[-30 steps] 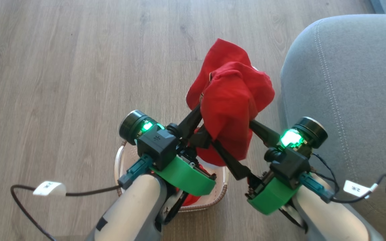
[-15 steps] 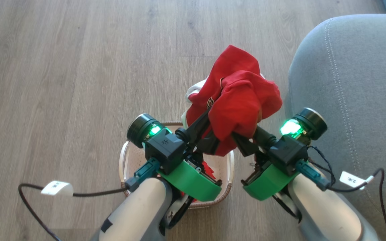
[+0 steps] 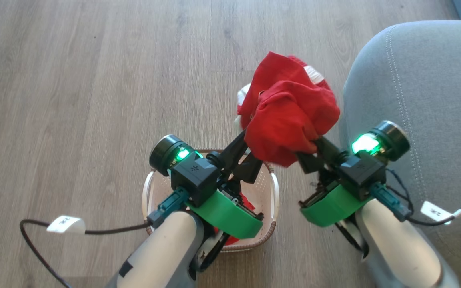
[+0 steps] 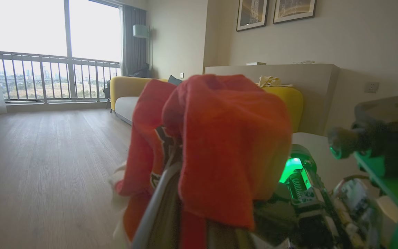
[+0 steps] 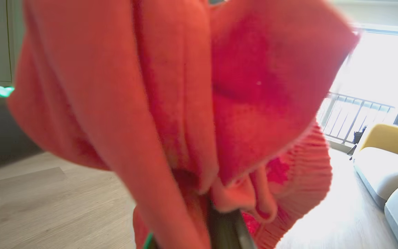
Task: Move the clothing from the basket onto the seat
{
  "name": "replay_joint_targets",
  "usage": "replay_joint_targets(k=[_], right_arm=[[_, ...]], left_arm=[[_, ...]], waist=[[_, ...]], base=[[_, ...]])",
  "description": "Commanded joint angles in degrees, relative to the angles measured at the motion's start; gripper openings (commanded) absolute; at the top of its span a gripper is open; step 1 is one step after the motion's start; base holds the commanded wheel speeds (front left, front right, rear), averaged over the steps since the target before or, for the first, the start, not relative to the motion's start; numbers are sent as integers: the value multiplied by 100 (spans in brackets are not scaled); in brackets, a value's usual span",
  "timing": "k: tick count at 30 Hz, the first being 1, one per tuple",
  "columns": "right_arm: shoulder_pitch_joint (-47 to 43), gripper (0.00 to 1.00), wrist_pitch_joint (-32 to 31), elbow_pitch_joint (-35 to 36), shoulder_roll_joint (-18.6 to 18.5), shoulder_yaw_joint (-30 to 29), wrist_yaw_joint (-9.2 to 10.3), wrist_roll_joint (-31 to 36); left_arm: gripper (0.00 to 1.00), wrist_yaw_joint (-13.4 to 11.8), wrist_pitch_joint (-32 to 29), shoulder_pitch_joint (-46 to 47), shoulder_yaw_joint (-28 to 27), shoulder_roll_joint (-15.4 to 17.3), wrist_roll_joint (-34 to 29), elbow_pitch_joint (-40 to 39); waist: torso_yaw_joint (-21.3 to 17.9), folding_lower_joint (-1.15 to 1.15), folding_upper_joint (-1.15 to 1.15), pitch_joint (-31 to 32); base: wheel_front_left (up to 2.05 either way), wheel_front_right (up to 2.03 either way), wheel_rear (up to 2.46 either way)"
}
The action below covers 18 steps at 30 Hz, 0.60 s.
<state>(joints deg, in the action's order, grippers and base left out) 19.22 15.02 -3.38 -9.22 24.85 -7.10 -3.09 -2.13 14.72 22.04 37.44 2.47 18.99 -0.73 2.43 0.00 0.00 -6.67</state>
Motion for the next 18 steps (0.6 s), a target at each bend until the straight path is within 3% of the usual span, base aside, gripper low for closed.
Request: replay_joint_targets(k=[1,4,5,18], right_arm=[[63,0,-2,249,106,-1,-39,28],[45,0,-2,265,115,-67,-39,126],[42,0,-2,268,106,-85,-39,178],[4,0,-2,346,-20,-497,-39,483]], left_arm=[[20,27,28,177,-187,41,-58,-169],[95,-27,28,174,-208,41,-131,-156],[100,-31,28,162,-201,41,-125,-120],[100,-41,28,115,-215,41,-186,44]], waist=[[0,0,0,8],[-1,0,0,36],[-1,0,0,45],[32,0,0,118]], base=[[0,0,0],[0,0,0],[0,0,0],[0,0,0]])
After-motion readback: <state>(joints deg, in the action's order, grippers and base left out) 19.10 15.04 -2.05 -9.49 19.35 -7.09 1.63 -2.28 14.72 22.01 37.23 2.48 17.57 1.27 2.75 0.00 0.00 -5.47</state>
